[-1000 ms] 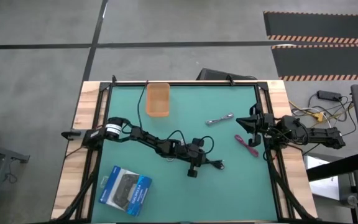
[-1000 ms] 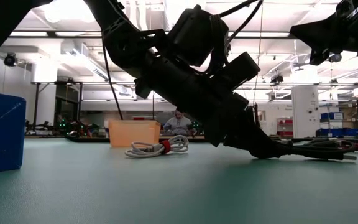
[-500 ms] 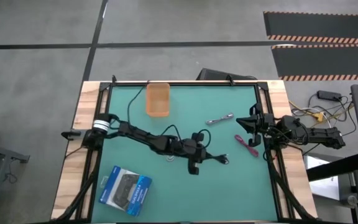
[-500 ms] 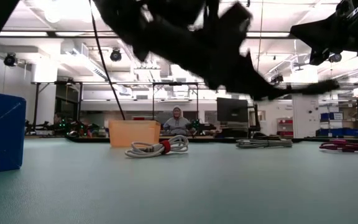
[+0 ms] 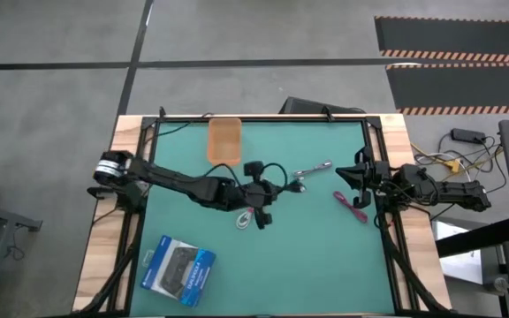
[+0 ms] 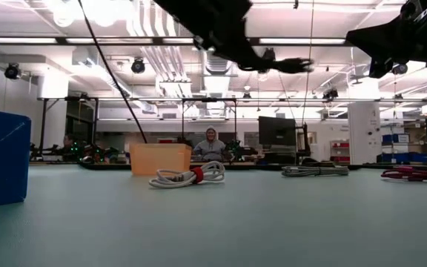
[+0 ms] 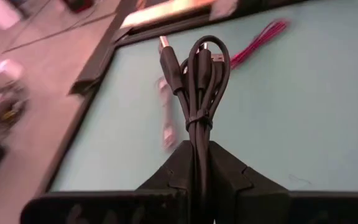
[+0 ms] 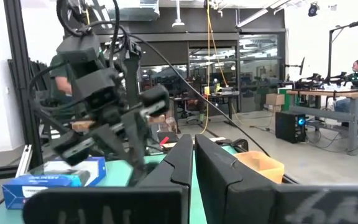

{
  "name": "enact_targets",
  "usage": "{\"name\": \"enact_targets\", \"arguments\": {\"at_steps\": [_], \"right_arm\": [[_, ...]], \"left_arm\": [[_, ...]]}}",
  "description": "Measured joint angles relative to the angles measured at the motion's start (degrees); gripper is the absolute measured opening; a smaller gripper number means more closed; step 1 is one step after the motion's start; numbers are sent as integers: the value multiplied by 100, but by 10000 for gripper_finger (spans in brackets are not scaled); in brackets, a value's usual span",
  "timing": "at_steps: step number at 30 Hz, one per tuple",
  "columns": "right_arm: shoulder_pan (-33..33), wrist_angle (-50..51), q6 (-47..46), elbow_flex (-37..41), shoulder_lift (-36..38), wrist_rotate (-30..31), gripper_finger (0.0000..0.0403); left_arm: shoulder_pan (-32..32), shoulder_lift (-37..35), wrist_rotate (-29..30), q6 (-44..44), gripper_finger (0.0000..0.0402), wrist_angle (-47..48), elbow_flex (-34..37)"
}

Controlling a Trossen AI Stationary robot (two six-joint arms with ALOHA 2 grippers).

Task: Pick and place USB-C Cables
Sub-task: Put the black charger cable into the orange bin

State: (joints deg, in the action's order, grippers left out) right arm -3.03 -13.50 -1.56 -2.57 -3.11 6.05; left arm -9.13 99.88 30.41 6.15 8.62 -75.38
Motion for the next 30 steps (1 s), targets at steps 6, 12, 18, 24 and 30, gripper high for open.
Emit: {"name": "enact_targets", "arguments": {"at_steps": [6,12,18,24,30], "right_arm": [[0,-2,-66,0,2,-2,9],[0,-3,-88,0,2,-4,9],[0,-4,-103,-1,2,-1,9],[0,-4,-103,-1,2,-1,9],[0,-2,-103,-1,2,-1,9]], "left_arm": [[88,-255,918,-375,12,814,3],[328,-346,1366,-918,12,1677,3],[753,-359,1515,-1736,12,2644,-14],[1230,-361,1515,-2361,12,3637,-87],[1695,-361,1505,-2550,12,4400,-100]]}}
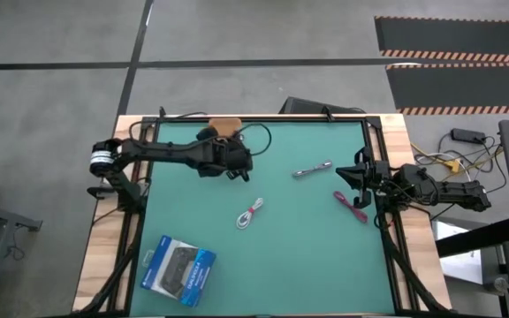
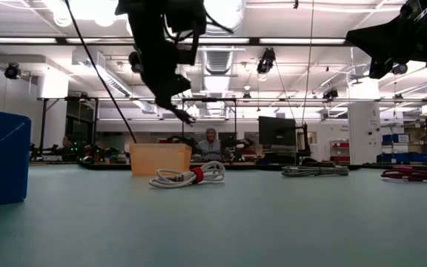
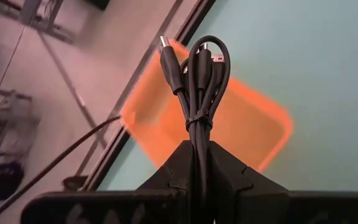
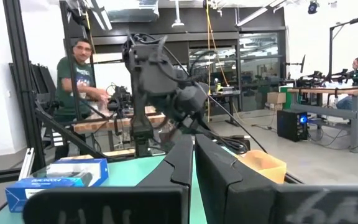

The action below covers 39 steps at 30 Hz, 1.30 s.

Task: Pick and place USB-C Cables
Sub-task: Put the black charger cable into the orange bin

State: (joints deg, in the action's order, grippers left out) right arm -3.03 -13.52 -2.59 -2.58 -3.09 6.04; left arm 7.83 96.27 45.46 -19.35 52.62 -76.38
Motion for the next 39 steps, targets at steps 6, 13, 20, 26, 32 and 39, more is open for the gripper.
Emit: {"name": "enact_targets", "arguments": {"at_steps": [6,13,20,26,32,39], "right_arm": [[0,0,0,-1,0,0,9],[0,0,15,0,0,2,9],[0,0,17,-1,0,7,9],[0,0,16,-1,0,7,9],[0,0,7,-1,2,7,9],[0,0,2,-1,2,4,9]], "left_arm": [[401,0,-226,605,12,249,0],[995,0,-1116,458,12,293,0],[1366,0,-1371,-139,12,339,-5],[1424,11,-1373,-441,11,325,-11],[1433,50,-1379,-1198,11,141,28],[1435,50,-1518,-2302,23,-24,48]]}}
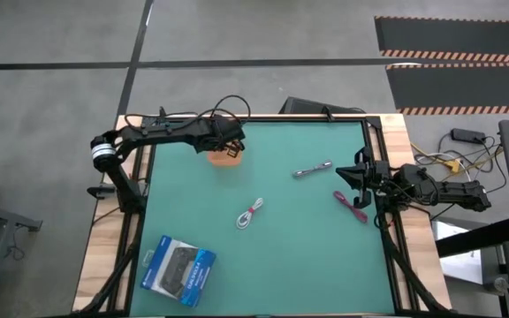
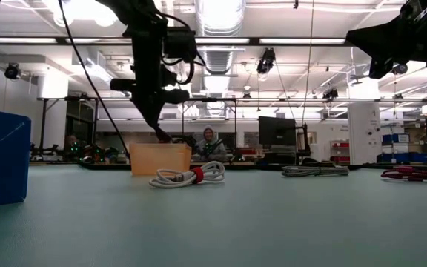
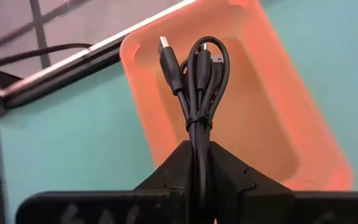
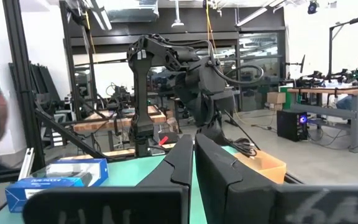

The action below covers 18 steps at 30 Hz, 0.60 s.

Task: Pick and place USB-C Cables
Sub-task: Put the black charger cable into the orange bin

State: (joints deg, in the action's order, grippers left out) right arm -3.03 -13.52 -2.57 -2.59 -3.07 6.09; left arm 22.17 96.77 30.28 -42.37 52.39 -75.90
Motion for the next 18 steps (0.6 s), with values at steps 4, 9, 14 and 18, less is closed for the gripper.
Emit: {"name": "enact_targets", "arguments": {"at_steps": [4,9,14,18], "right_arm": [[-2,0,-2,0,0,0,9],[-1,0,-2,0,0,0,9],[0,0,-40,0,0,0,9],[0,0,-57,0,0,0,9]], "left_arm": [[0,4,-69,-80,27,-369,17],[37,4,-431,-108,29,-880,24],[66,7,-339,-388,30,-887,41],[76,7,-220,-423,31,-882,53]]}}
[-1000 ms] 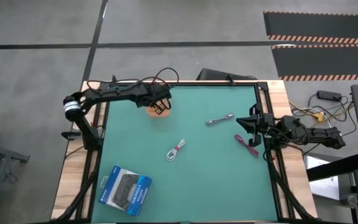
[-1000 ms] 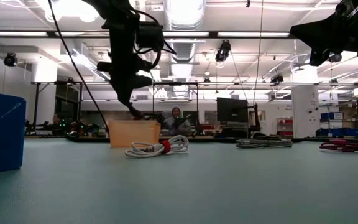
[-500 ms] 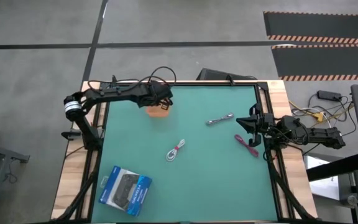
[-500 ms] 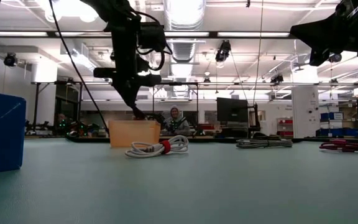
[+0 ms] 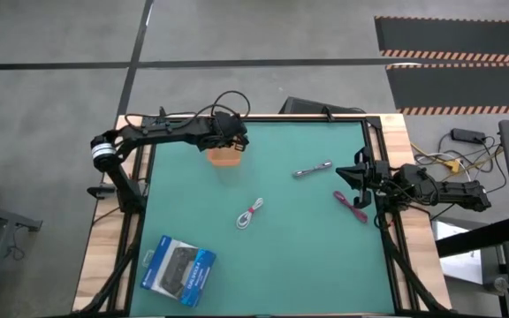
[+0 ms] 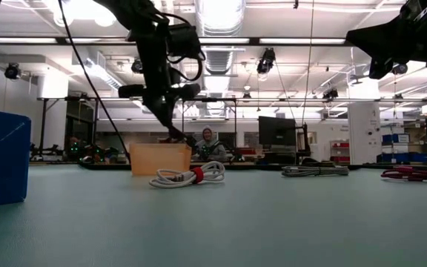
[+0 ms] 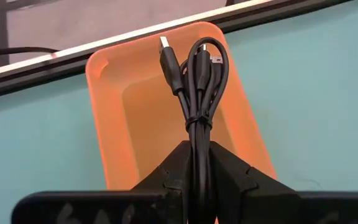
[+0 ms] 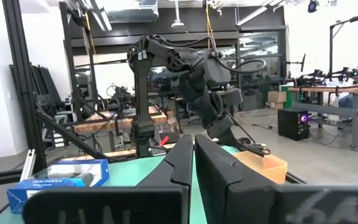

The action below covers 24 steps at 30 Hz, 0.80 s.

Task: Pick and place USB-C Cables
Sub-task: Put the black charger cable into the orange bin

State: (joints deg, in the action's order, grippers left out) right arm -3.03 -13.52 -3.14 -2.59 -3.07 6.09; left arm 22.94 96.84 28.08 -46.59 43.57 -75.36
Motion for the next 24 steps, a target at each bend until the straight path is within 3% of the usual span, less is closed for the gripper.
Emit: {"name": "enact_targets", "arguments": {"at_steps": [24], "right_arm": [[0,-4,11,0,0,0,9]], "left_arm": [[39,11,117,-569,31,-564,502]]}}
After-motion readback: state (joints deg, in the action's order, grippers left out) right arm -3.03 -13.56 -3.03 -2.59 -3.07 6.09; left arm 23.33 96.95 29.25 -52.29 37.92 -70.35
